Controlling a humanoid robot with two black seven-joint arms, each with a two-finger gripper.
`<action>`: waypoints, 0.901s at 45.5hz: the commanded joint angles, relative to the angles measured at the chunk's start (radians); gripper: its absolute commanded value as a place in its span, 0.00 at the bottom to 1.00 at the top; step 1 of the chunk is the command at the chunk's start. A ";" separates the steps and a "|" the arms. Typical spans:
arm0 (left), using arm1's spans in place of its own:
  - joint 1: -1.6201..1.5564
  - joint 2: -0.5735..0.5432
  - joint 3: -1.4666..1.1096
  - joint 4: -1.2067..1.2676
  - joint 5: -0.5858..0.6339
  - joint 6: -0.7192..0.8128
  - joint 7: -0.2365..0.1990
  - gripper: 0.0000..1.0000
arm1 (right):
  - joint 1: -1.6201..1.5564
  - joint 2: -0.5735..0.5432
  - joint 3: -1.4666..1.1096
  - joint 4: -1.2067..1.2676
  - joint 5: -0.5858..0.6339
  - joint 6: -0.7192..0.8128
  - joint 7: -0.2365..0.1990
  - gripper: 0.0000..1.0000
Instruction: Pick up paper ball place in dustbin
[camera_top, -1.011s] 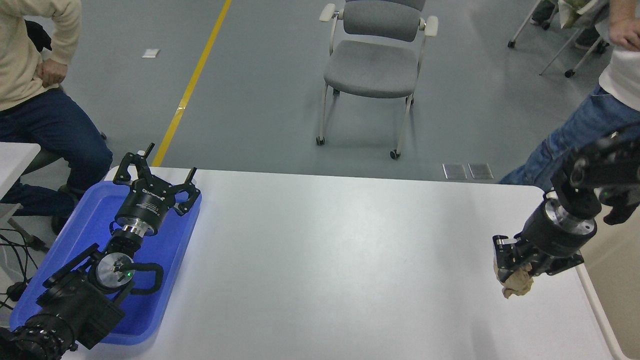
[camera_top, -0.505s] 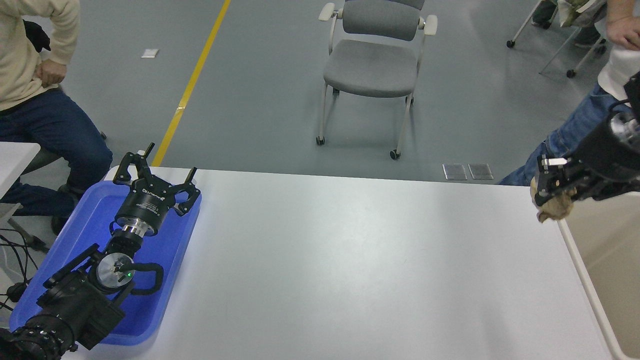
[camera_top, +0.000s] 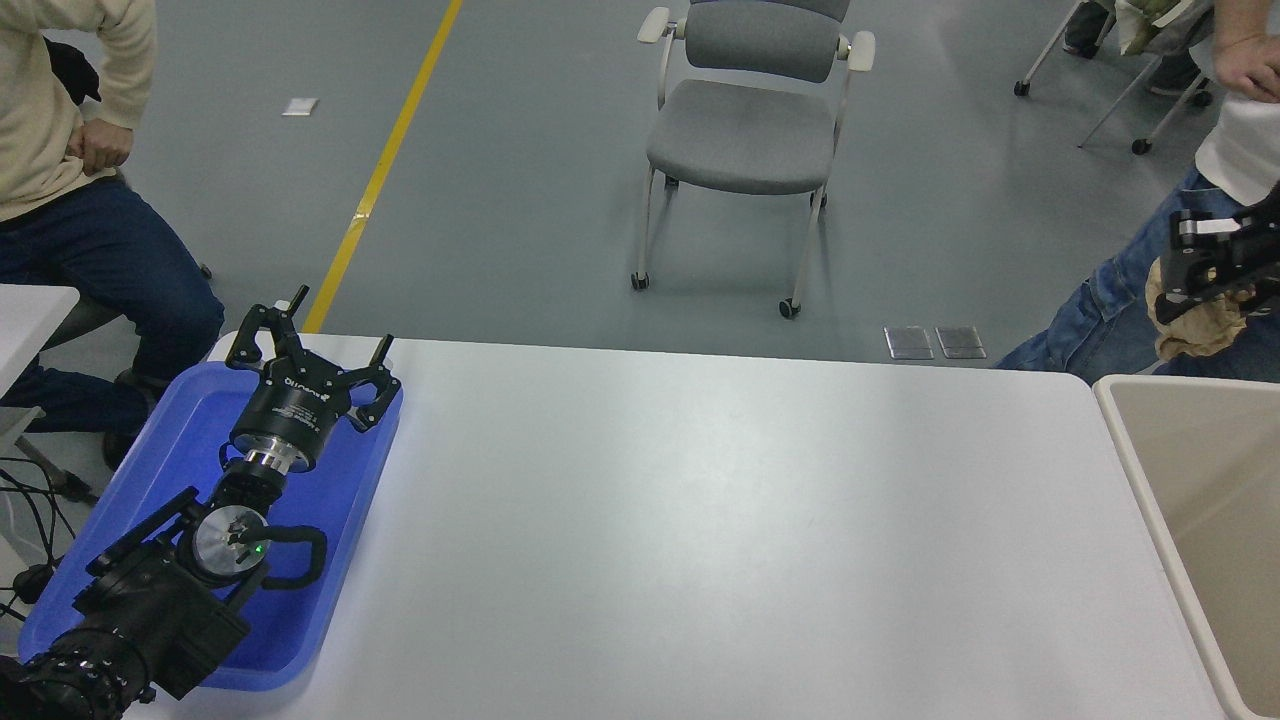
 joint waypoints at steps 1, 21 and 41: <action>0.000 0.000 0.000 0.000 0.000 0.001 0.000 1.00 | -0.002 -0.051 -0.047 -0.015 -0.007 0.000 -0.001 0.00; 0.000 0.000 0.000 0.000 0.000 0.001 0.000 1.00 | -0.267 -0.274 -0.064 -0.295 -0.023 0.000 -0.004 0.00; 0.000 0.000 0.000 0.000 0.000 0.001 0.000 1.00 | -0.842 -0.333 0.267 -0.765 -0.025 0.000 -0.004 0.00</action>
